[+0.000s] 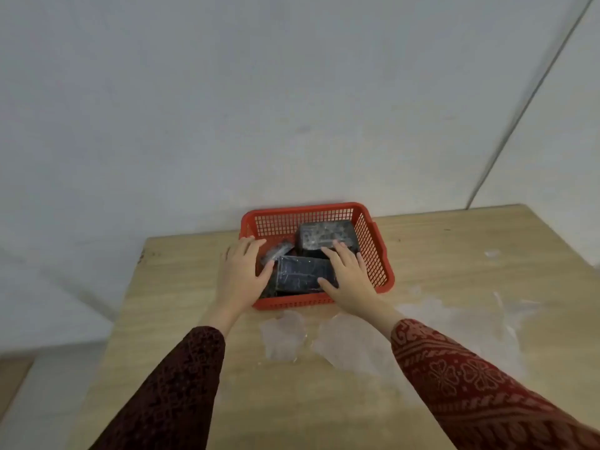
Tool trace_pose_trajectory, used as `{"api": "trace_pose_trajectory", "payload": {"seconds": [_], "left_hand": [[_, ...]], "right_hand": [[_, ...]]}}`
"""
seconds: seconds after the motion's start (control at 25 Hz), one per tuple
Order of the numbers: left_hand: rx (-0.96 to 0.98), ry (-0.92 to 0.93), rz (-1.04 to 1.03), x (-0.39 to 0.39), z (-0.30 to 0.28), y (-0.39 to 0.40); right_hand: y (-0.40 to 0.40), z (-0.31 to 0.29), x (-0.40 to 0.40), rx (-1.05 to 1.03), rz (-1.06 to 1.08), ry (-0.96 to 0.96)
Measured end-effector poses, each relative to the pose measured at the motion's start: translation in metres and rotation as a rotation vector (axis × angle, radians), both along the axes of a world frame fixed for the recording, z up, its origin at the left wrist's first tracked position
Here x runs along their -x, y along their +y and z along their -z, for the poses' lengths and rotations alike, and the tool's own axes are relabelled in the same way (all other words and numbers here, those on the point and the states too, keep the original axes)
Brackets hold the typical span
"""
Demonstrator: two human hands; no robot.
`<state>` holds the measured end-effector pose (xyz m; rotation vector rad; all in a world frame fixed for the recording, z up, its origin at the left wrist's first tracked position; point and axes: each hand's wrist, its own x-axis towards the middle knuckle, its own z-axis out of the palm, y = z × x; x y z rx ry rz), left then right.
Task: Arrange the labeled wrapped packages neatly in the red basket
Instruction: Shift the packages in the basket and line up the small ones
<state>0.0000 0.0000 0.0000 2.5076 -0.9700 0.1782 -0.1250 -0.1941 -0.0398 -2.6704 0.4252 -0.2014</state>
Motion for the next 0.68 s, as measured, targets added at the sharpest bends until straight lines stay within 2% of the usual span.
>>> {"api": "trace_pose_trajectory", "payload": {"seconds": [0.16,0.44,0.56,0.68], "left_hand": [[0.060,0.083,-0.065,0.002,0.020,0.006],[0.160,0.222,-0.202,-0.044,0.046,-0.016],[0.191,0.338,-0.266,-0.047,0.060,-0.025],[0.266,0.352,-0.313,-0.045,0.072,-0.032]], "right_hand": [[0.009,0.030,0.013,-0.032,0.081,0.077],[0.012,0.043,0.016,0.171,0.074,0.040],[0.009,0.035,0.015,0.027,0.055,0.047],[-0.004,0.015,-0.009,-0.207,-0.020,-0.027]]}}
